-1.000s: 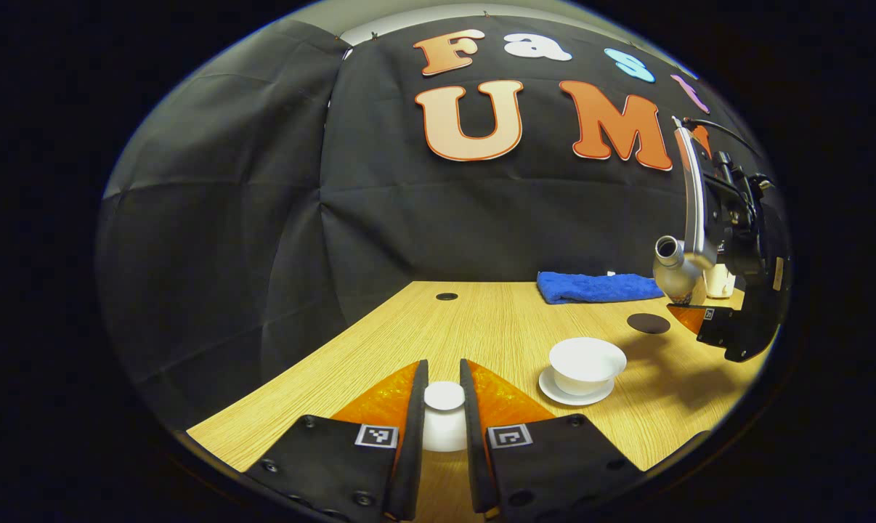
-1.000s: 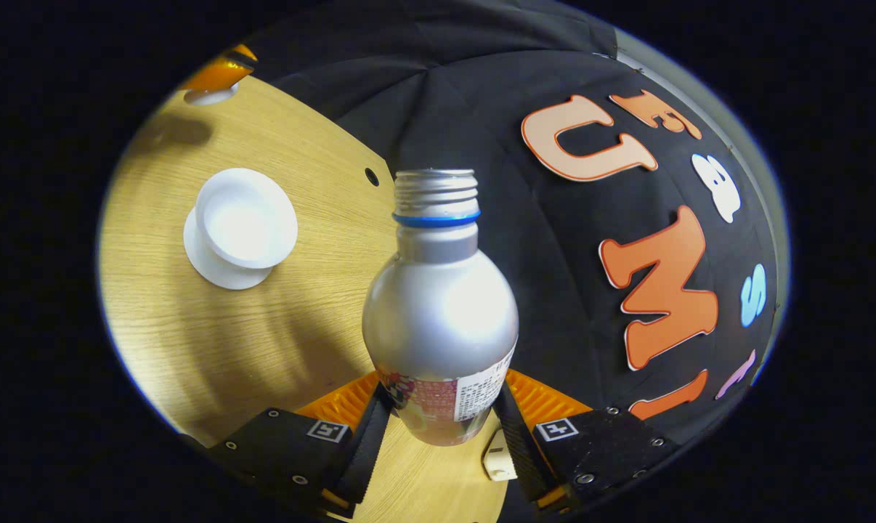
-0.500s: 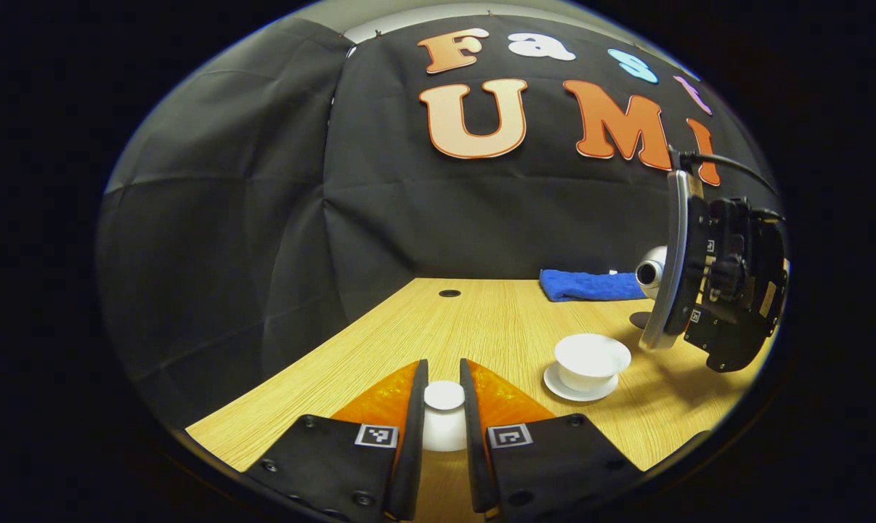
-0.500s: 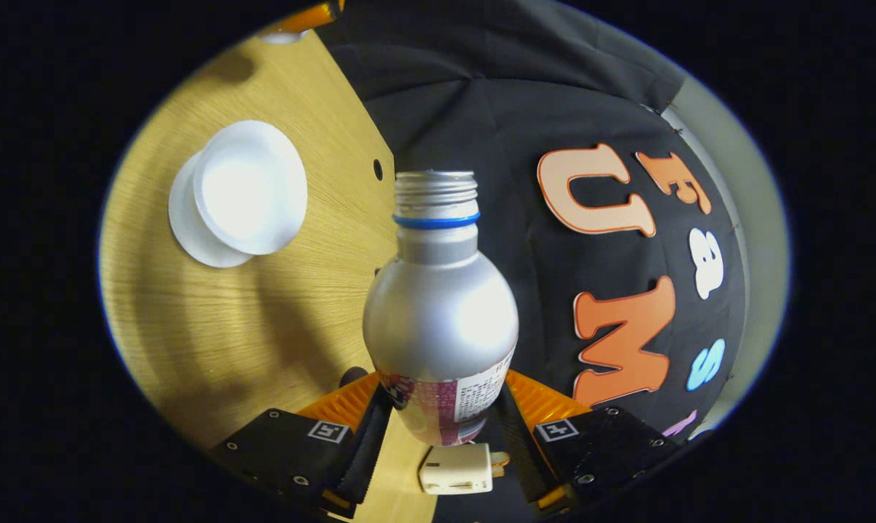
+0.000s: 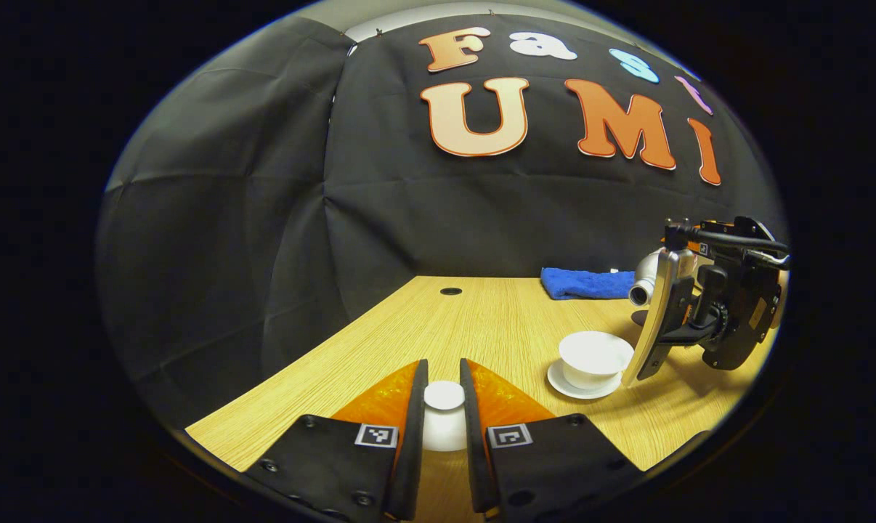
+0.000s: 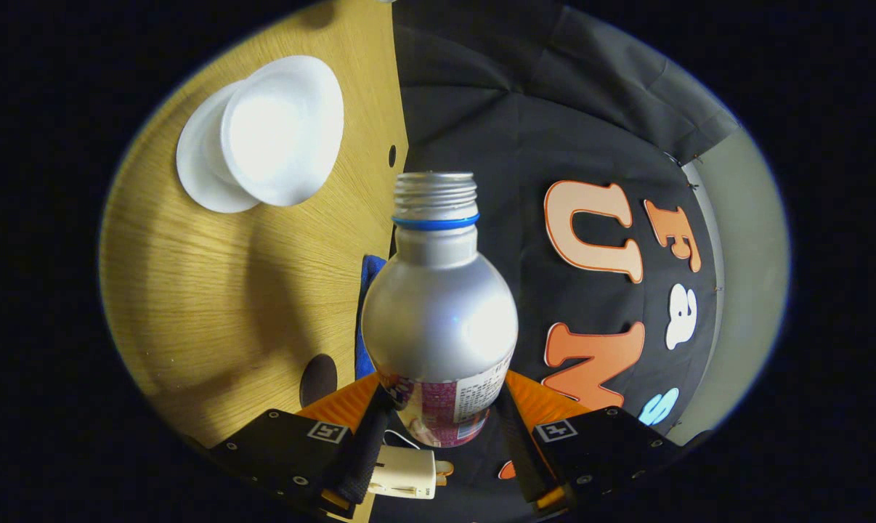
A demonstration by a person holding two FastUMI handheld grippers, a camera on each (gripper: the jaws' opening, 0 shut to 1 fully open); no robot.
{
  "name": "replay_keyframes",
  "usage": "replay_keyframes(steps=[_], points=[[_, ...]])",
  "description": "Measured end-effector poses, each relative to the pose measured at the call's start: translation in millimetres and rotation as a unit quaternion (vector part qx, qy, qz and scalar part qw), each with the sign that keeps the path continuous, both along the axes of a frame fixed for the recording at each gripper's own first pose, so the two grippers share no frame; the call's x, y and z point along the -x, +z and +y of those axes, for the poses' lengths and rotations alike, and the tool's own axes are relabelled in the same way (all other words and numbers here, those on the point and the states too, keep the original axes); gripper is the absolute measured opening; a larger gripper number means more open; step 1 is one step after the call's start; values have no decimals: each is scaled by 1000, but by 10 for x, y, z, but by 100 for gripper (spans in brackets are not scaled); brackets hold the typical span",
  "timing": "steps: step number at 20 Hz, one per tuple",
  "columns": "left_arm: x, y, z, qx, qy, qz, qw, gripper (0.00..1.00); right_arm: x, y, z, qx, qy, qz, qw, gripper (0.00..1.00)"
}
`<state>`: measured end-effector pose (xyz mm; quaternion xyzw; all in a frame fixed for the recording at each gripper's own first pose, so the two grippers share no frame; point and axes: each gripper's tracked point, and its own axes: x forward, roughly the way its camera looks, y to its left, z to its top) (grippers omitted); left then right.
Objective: Open the teacup lid with one hand, grasp the water bottle and pour water into the teacup with the other hand; after pouring, place the water bottle on the coaster and then close the teacup lid.
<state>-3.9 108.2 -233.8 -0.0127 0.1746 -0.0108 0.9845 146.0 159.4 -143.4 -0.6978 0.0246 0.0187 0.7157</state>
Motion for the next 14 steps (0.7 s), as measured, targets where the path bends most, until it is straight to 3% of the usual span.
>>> replay_keyframes(steps=[2, 4, 5, 6, 8, 9, 11, 12, 14], points=[[-6, -2, 13, 0, 0, 1, 1000, 31, -5, 57, 18, 23, 6, -20, 1000, 78], [2, -8, 18, -1, 0, 0, 1000, 36, -57, 163, 53, 42, 15, -36, 998, 78], [3, 3, 27, -1, 2, 0, 1000, 31, -88, 197, 38, 43, 17, -39, 998, 78], [16, 2, 37, 0, 2, 1, 1000, 36, -97, 216, 44, 45, 20, -42, 998, 78], [-1, 16, 48, 0, 2, 0, 1000, 31, -103, 293, 66, 52, 23, -52, 997, 78], [18, 26, 56, -1, 3, -1, 1000, 36, -119, 336, 69, 56, 24, -58, 996, 78], [20, 29, 65, -2, 3, -2, 1000, 36, -131, 391, 99, 66, 32, -63, 995, 78], [6, 35, 67, -2, 4, -2, 1000, 31, -125, 431, 97, 71, 35, -68, 995, 78], [6, 39, 69, 0, 4, -4, 1000, 36, -147, 495, 105, 77, 40, -76, 993, 78]])
